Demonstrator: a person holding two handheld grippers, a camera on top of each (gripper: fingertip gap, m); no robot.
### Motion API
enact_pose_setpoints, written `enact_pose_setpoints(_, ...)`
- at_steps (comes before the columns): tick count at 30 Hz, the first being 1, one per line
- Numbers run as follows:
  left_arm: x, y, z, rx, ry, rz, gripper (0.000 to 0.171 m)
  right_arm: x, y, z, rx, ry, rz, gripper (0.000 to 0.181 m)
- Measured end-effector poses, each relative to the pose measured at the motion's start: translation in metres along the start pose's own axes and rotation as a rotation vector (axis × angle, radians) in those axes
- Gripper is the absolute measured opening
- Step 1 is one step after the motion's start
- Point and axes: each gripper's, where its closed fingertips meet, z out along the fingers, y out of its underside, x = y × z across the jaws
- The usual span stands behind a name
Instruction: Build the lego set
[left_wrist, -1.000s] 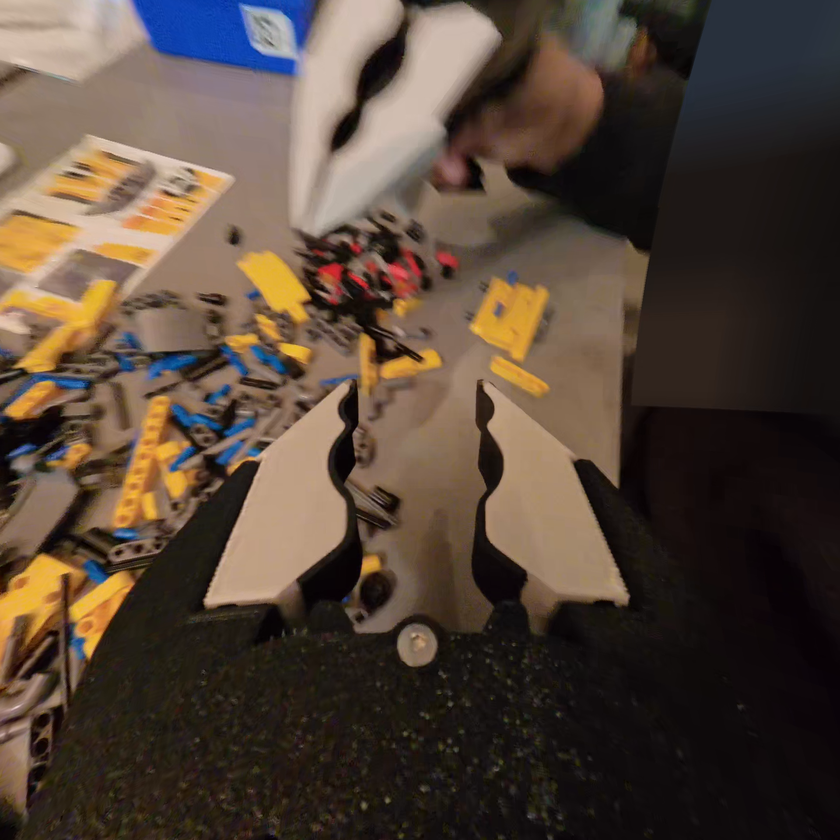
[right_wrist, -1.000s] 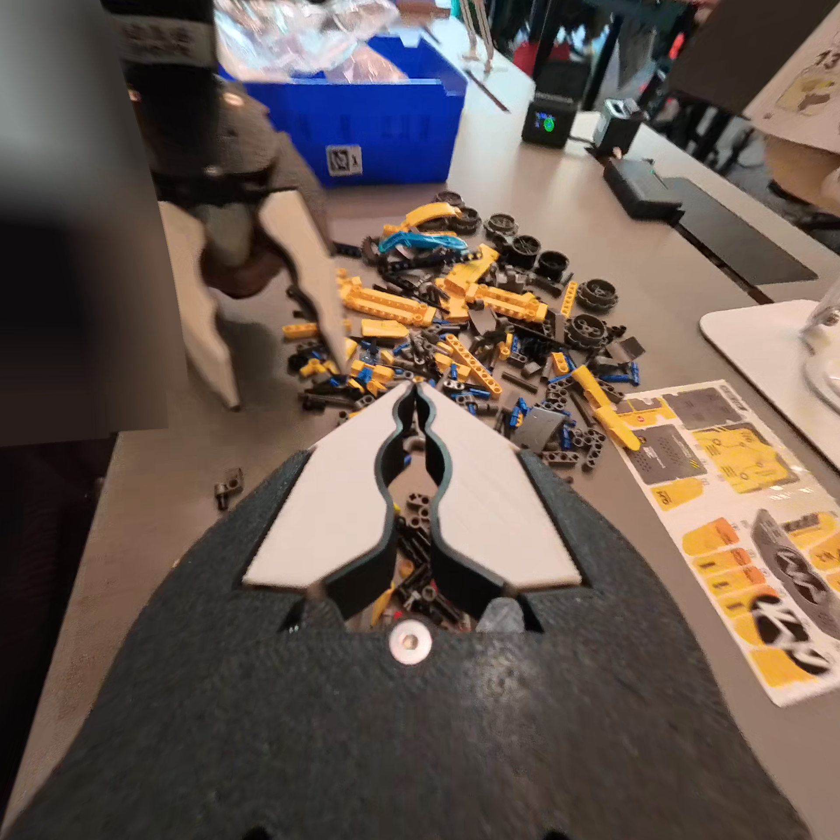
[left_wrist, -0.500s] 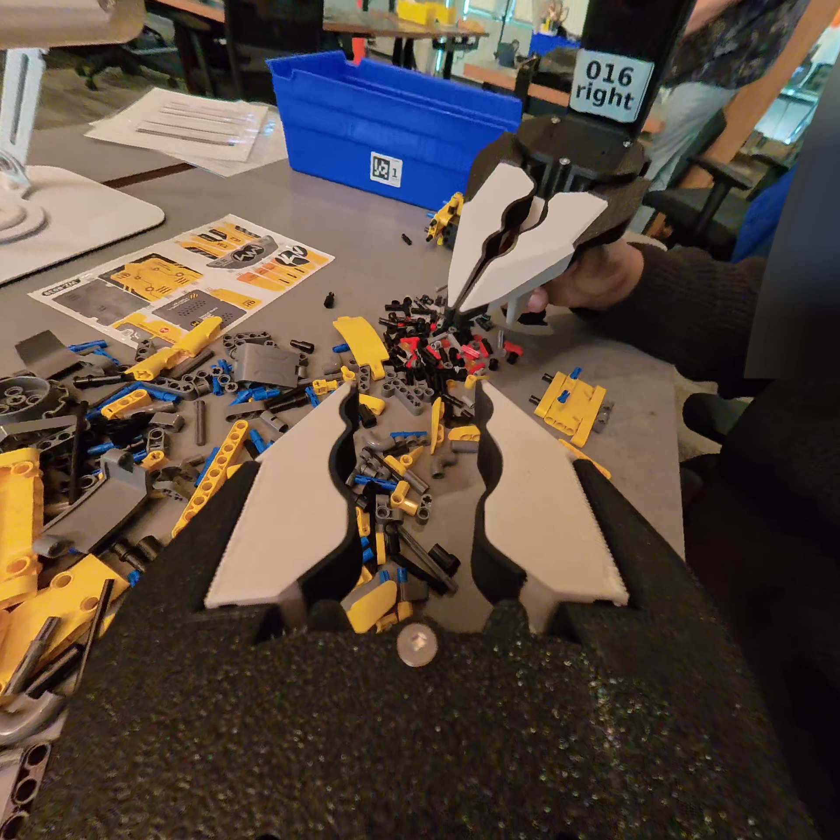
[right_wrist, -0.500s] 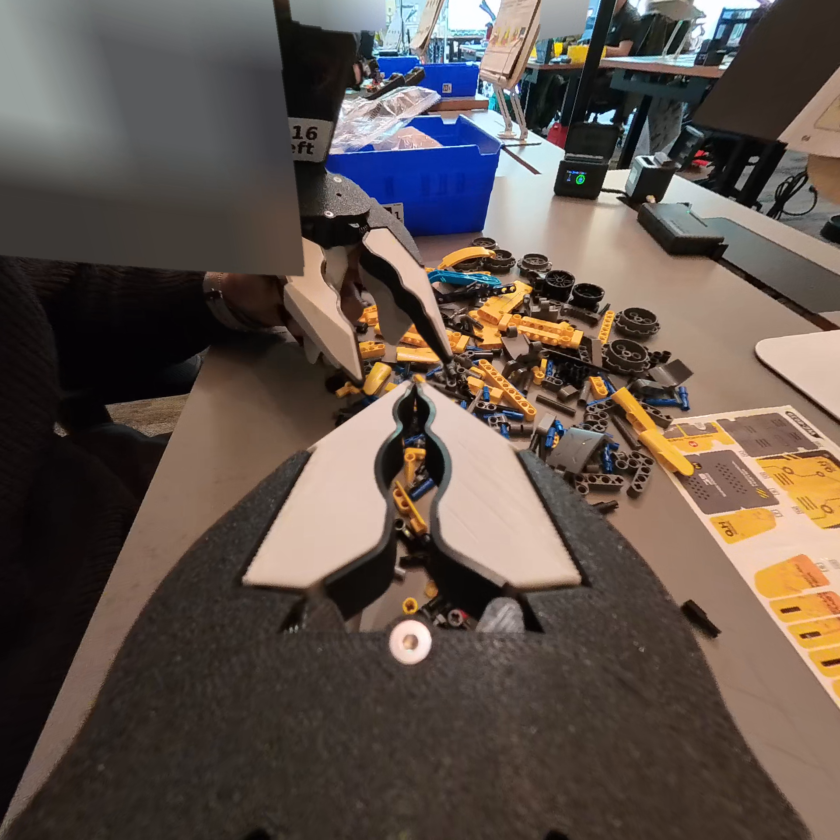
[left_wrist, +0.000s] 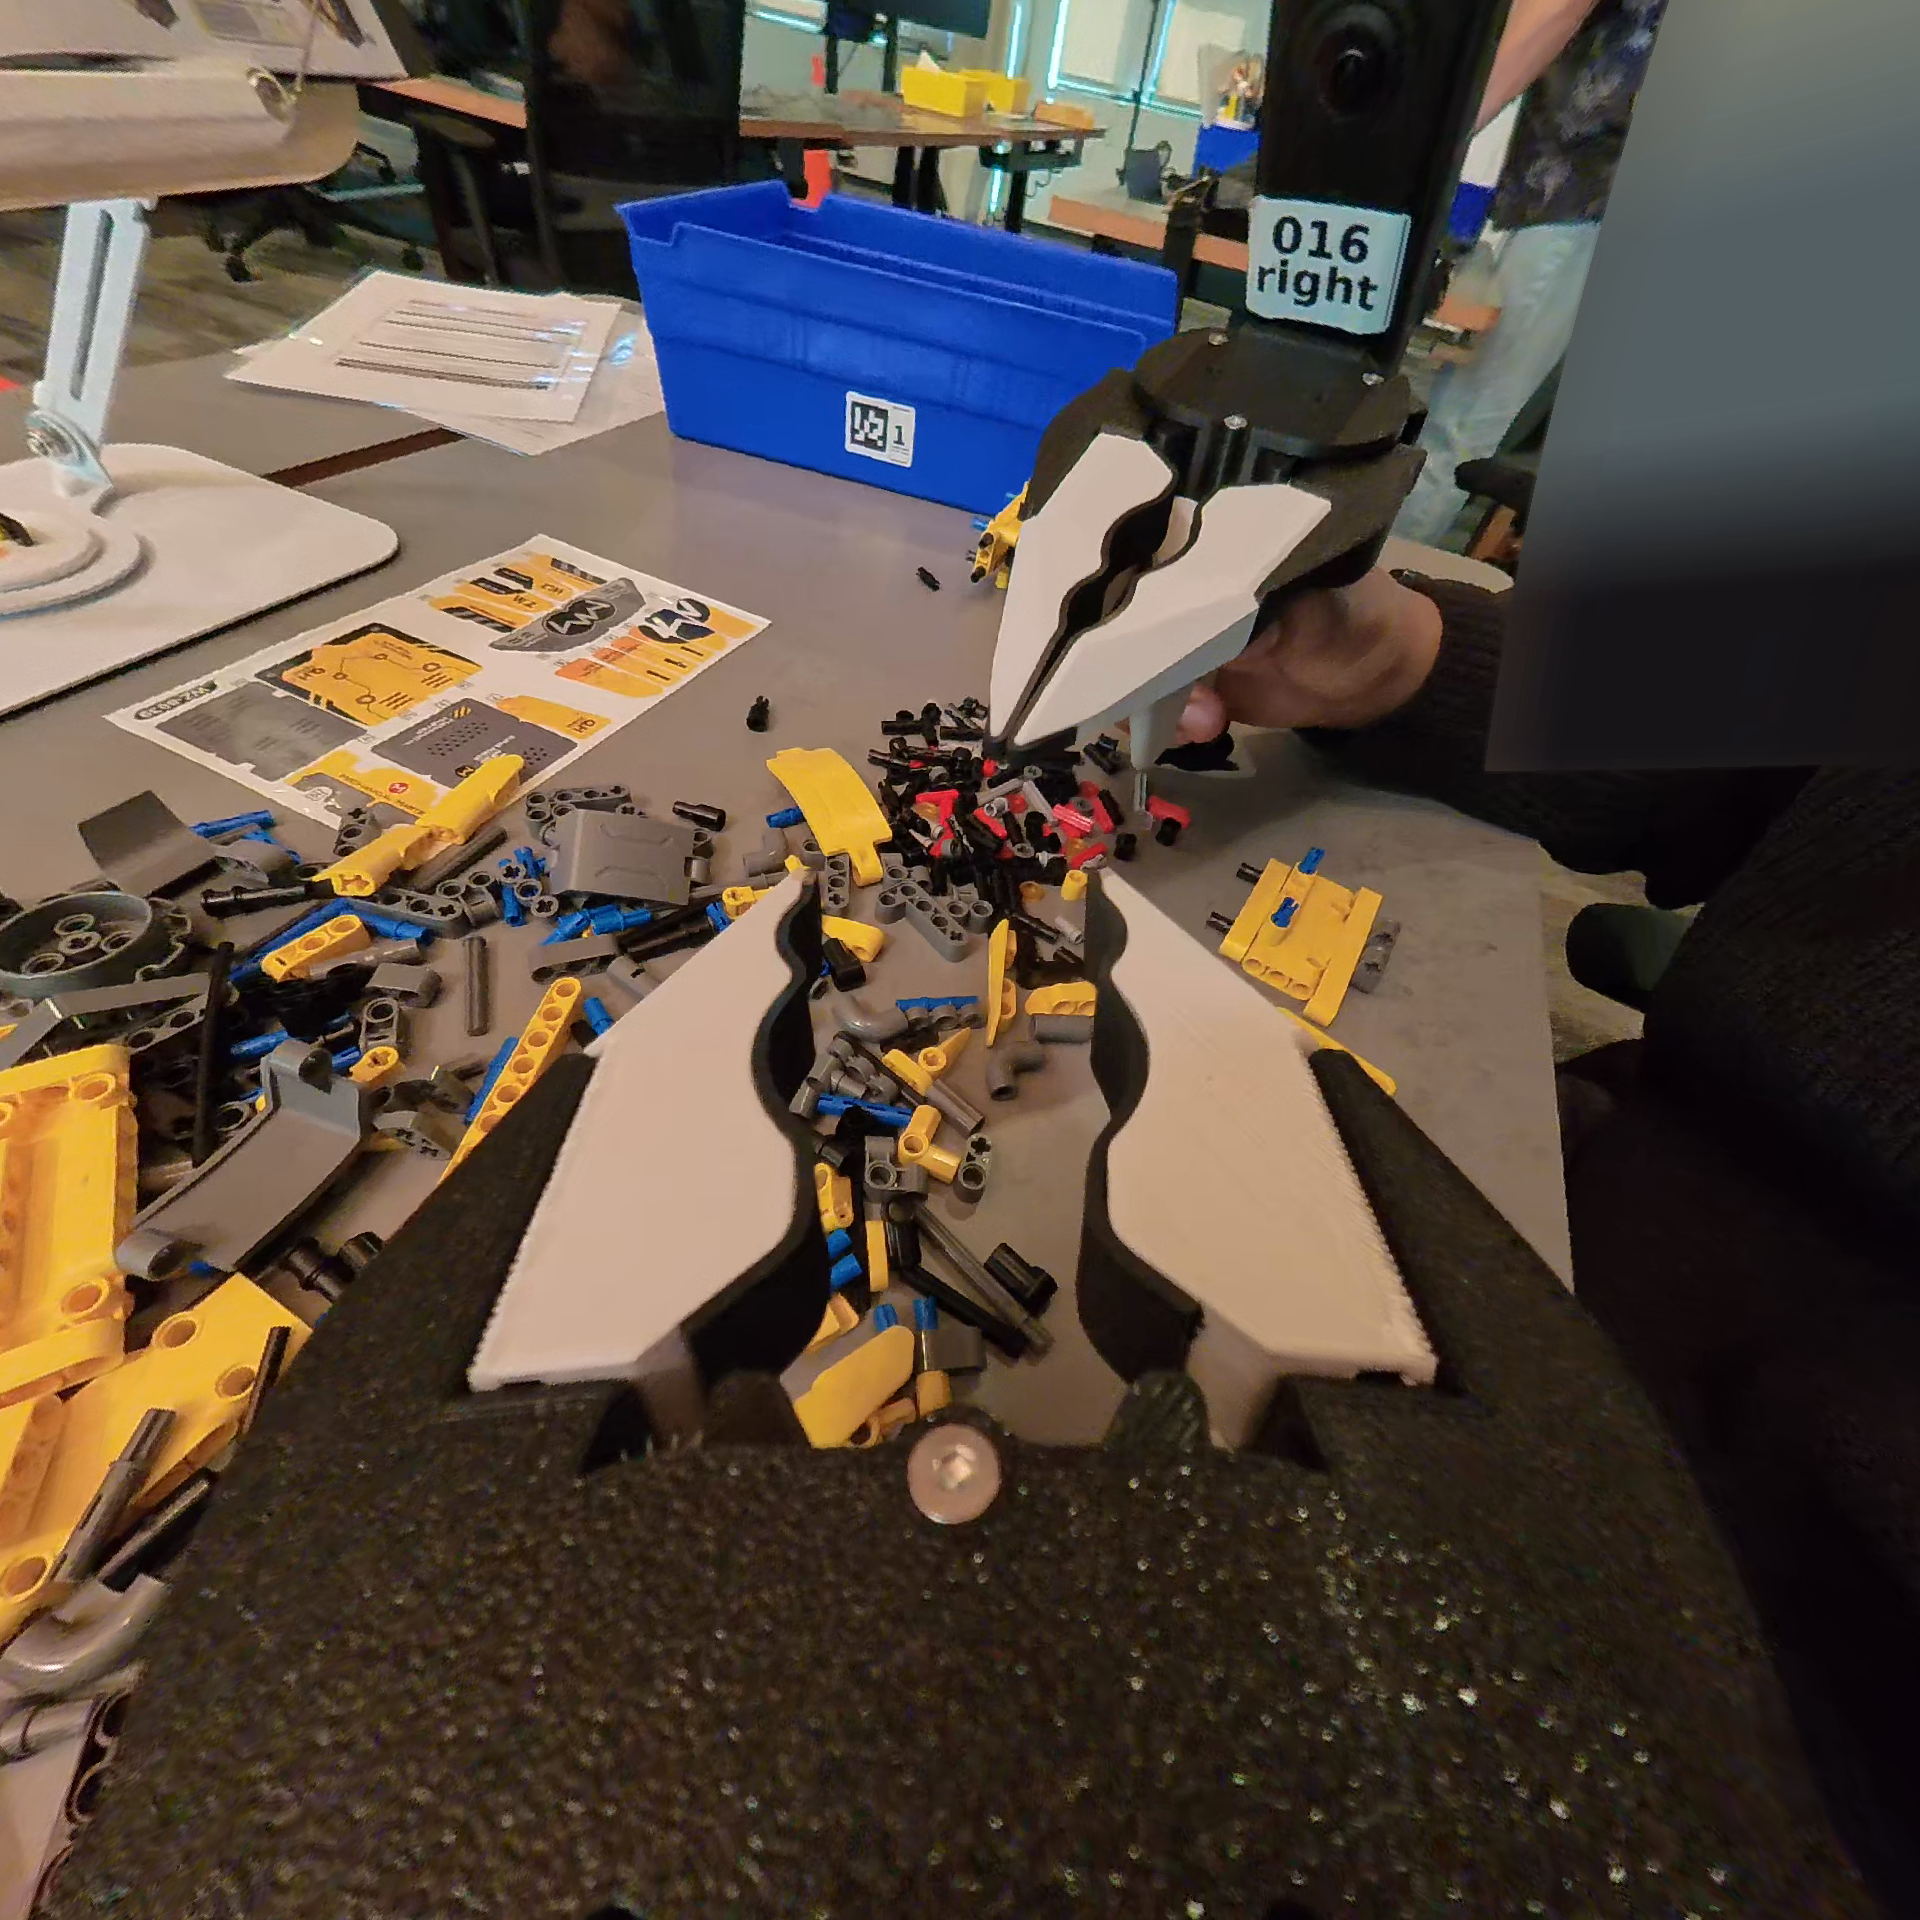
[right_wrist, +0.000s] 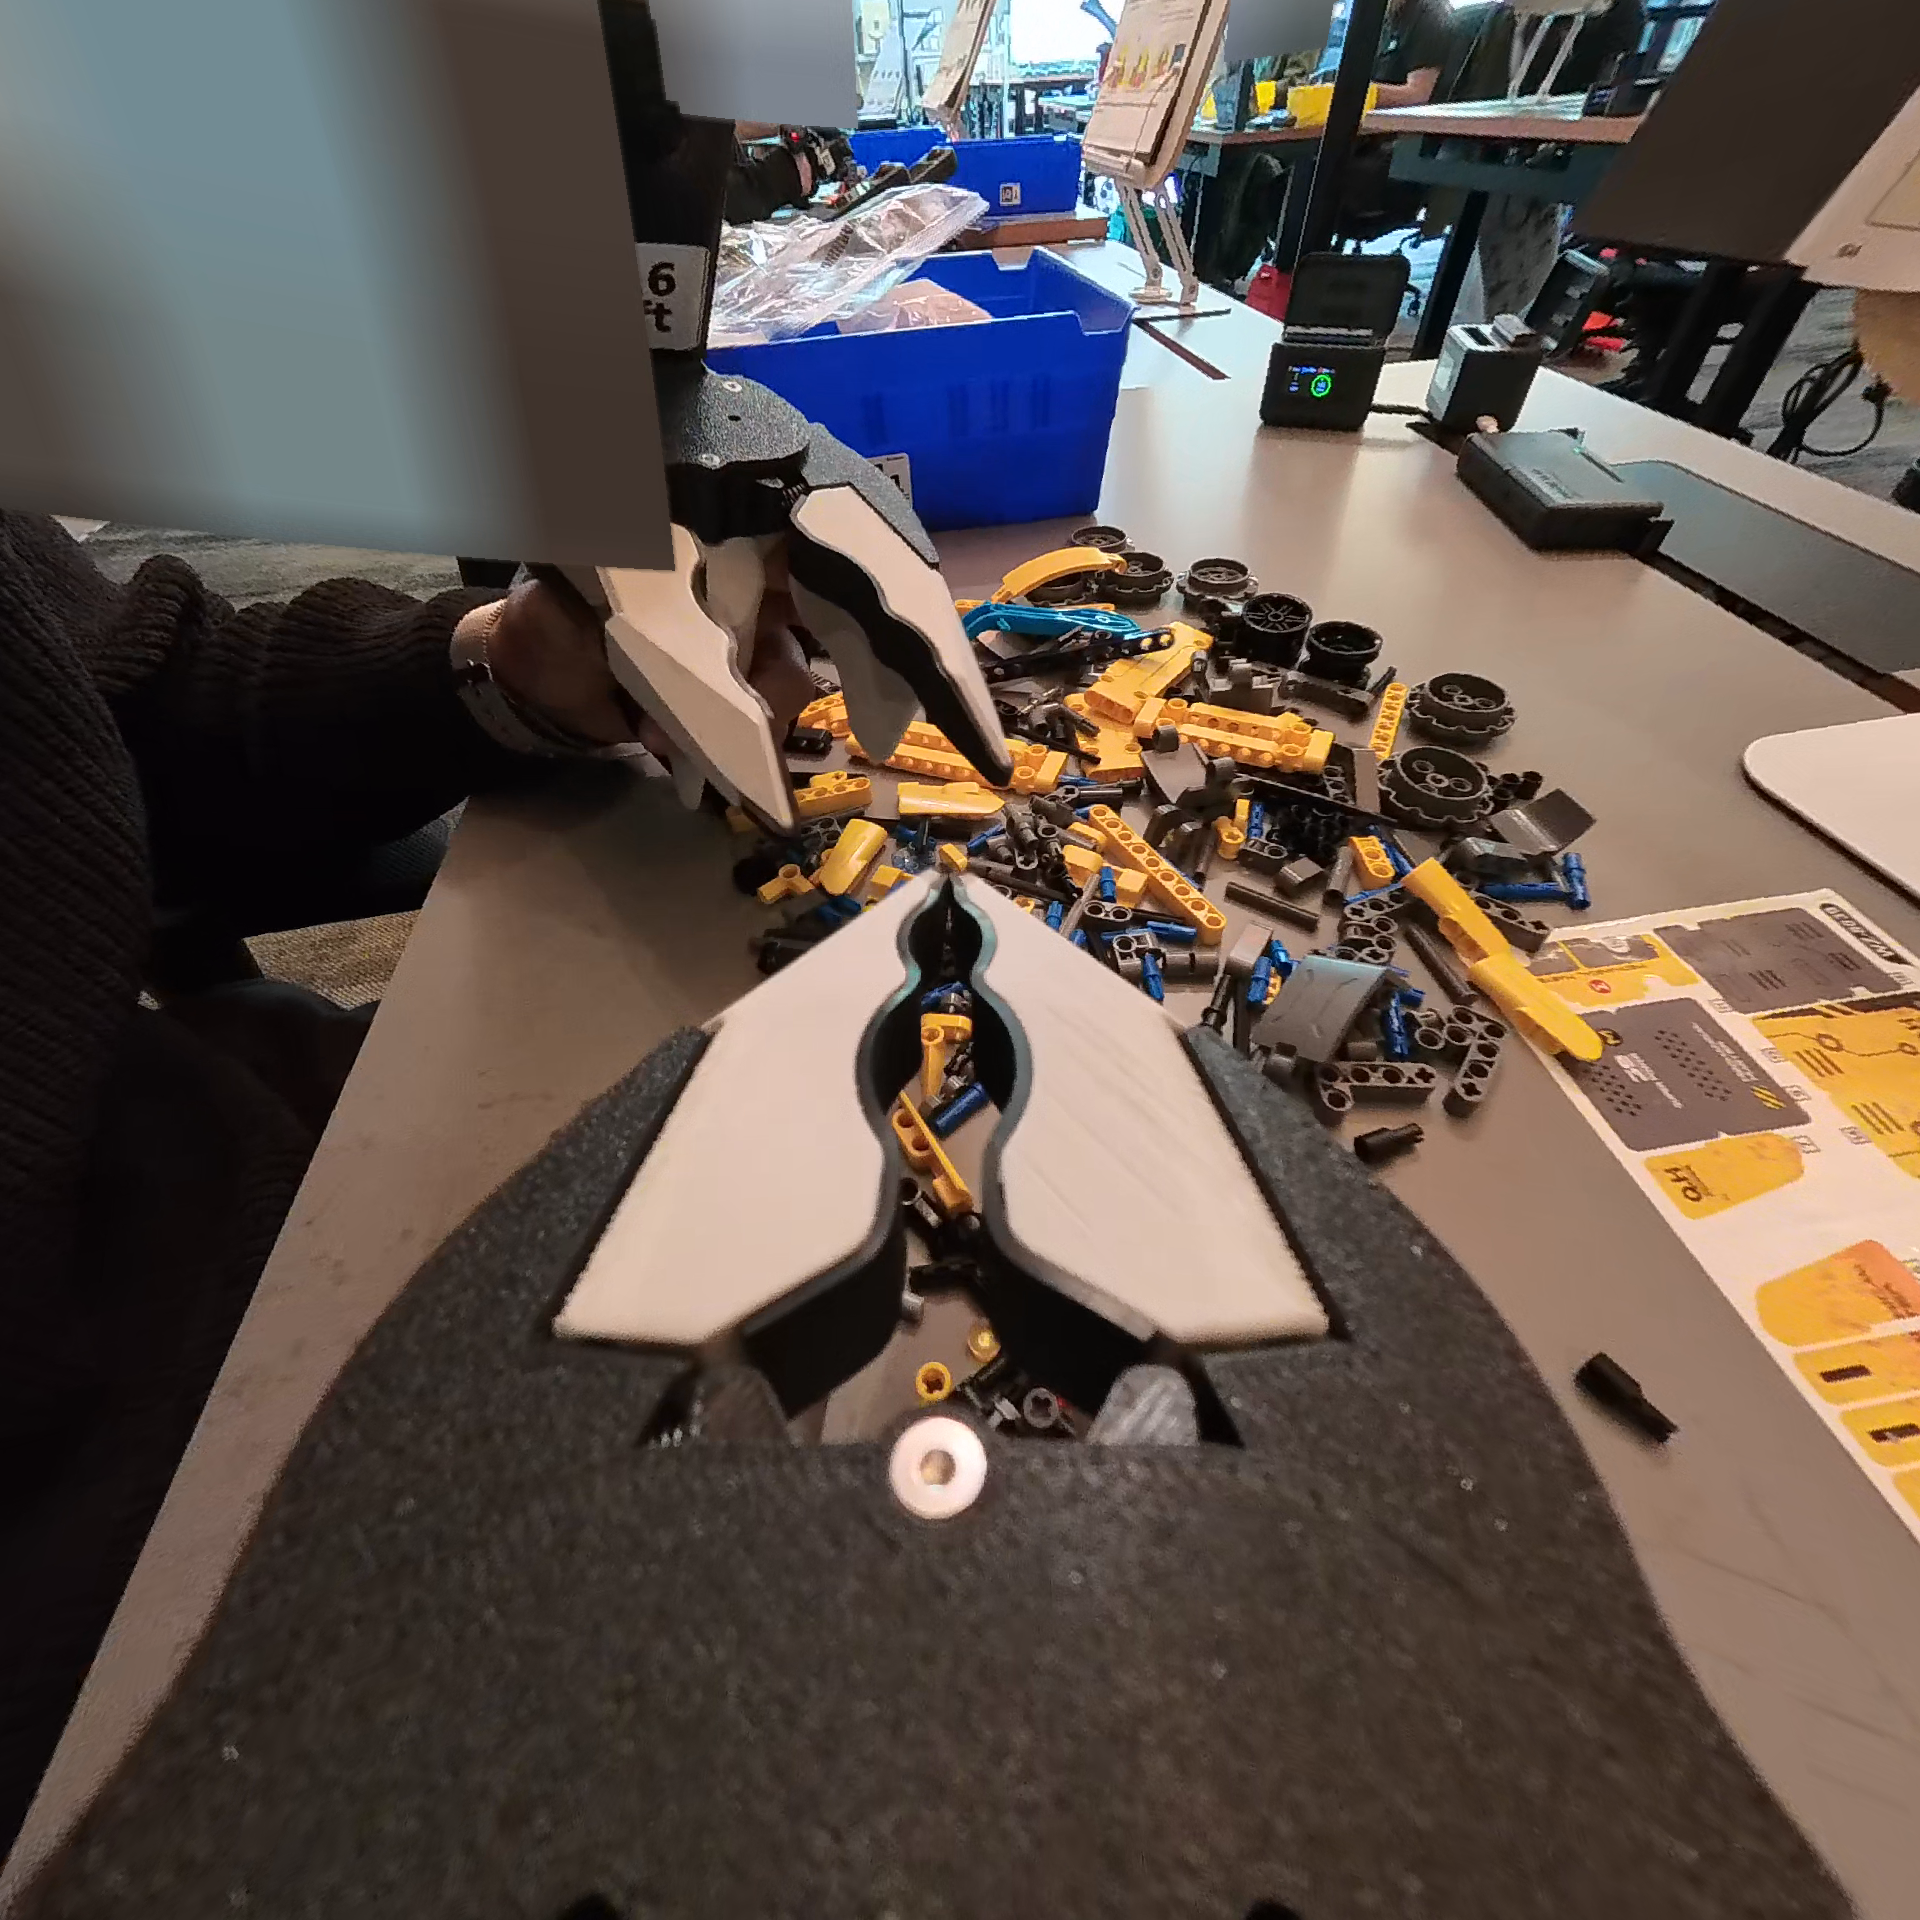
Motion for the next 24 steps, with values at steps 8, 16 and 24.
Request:
enact_pose_setpoints(8,-0.003,0.0,-0.001,0.003,-0.019,0.006,0.05,0.002,-0.013,-0.006,0.068,0.056,-0.069,0.0)
enact_pose_setpoints(16,-0.004,0.0,-0.001,0.002,-0.031,0.019,0.05,0.006,-0.02,-0.011,0.108,0.074,-0.054,0.0)
enact_pose_setpoints(24,-0.004,-0.001,-0.001,0.006,-0.039,0.025,0.05,0.004,-0.017,-0.009,0.089,0.082,-0.09,0.0)
